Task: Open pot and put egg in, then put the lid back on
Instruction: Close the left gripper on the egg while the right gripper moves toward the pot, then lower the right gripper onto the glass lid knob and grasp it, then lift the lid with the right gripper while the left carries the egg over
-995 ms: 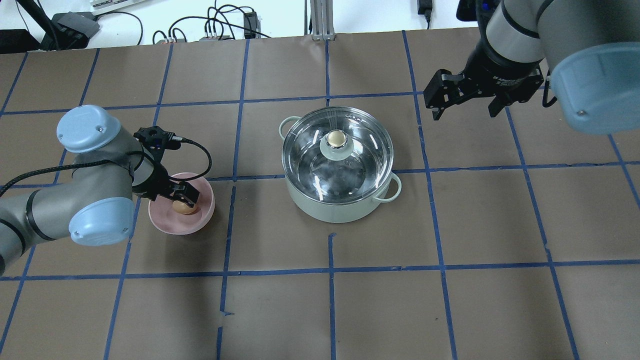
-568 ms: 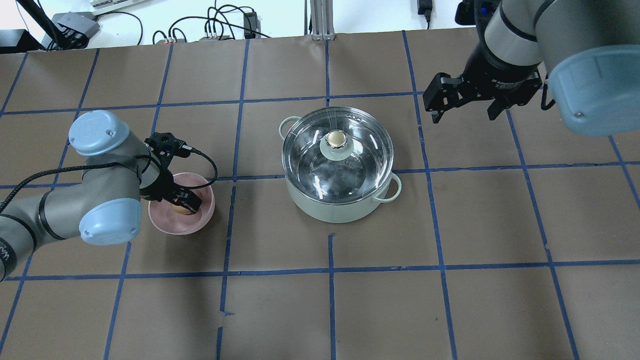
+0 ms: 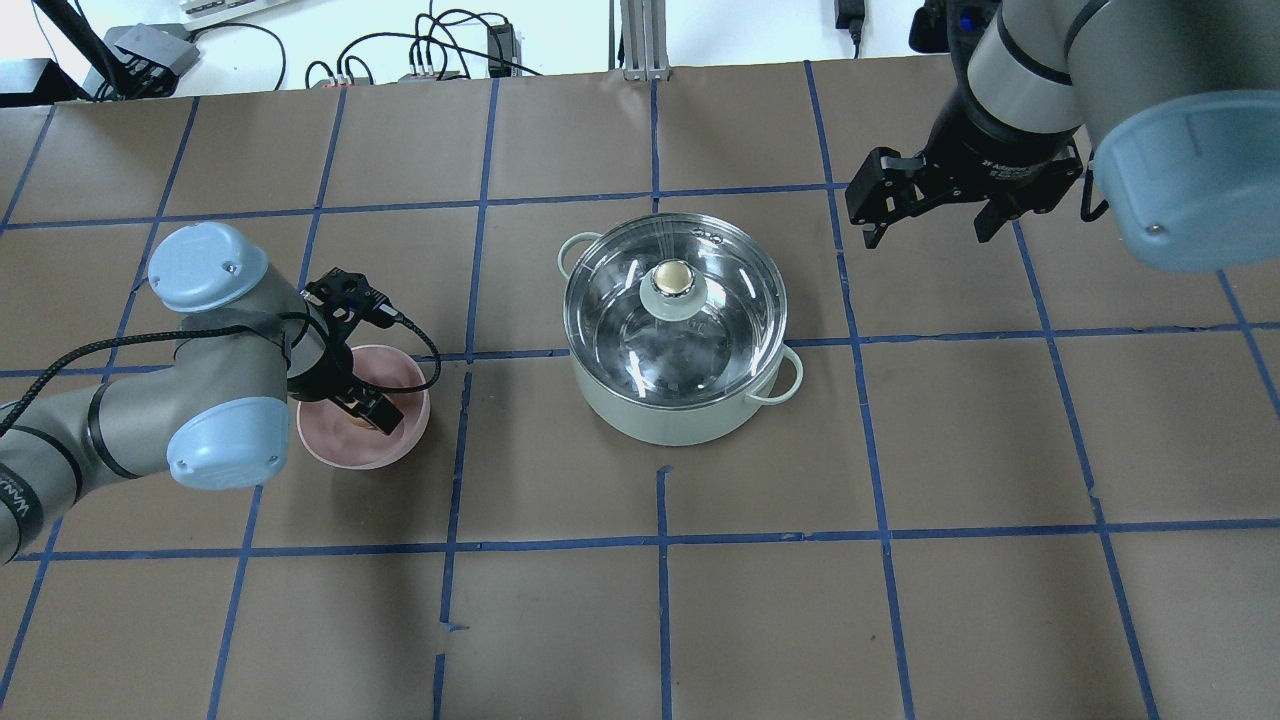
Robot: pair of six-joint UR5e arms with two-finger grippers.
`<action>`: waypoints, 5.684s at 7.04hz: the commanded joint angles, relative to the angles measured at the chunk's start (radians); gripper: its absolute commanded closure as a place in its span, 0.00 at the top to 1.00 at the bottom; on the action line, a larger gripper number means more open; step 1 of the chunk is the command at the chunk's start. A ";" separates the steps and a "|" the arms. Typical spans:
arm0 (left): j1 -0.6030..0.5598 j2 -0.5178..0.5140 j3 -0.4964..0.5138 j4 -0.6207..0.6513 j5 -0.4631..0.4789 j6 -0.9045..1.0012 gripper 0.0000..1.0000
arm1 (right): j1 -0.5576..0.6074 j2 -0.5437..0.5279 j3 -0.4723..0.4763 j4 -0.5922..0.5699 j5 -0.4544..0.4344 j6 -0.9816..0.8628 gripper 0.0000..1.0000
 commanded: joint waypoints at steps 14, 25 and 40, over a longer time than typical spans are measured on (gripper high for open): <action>-0.004 -0.047 0.005 0.051 -0.001 0.456 0.82 | 0.000 0.001 -0.001 0.001 0.001 -0.002 1.00; -0.002 -0.048 0.002 0.045 0.008 0.447 0.25 | 0.362 0.217 -0.008 -0.290 -0.008 0.422 1.00; -0.022 0.041 0.155 -0.208 0.002 0.276 0.09 | 0.308 0.267 -0.066 -0.288 -0.076 0.379 0.31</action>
